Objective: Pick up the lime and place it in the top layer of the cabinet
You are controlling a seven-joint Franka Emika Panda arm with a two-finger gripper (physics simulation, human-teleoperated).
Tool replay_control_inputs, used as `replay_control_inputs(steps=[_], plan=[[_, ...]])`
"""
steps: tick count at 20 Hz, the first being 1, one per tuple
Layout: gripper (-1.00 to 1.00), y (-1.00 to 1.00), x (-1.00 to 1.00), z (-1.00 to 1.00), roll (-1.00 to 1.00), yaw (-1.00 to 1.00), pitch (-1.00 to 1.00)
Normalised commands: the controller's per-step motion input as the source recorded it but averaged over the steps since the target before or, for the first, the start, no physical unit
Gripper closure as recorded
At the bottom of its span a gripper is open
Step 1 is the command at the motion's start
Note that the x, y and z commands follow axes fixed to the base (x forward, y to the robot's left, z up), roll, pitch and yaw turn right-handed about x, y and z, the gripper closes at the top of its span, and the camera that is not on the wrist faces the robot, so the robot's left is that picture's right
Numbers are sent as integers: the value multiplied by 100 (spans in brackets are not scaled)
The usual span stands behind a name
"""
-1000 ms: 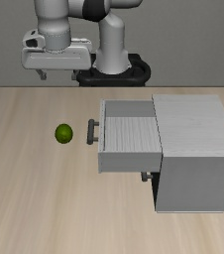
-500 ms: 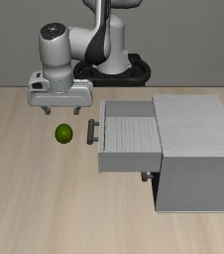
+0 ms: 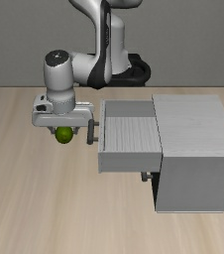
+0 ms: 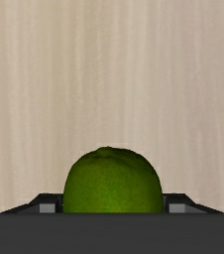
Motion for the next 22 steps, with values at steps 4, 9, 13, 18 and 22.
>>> replay_control_inputs(steps=[4, 9, 13, 18, 22], plan=[[100, 0, 0, 0, 0, 0, 0], [100, 0, 0, 20, 0, 0, 0], [100, 0, 0, 100, 0, 0, 0], [100, 0, 0, 100, 0, 0, 0], [100, 0, 0, 100, 0, 0, 0]])
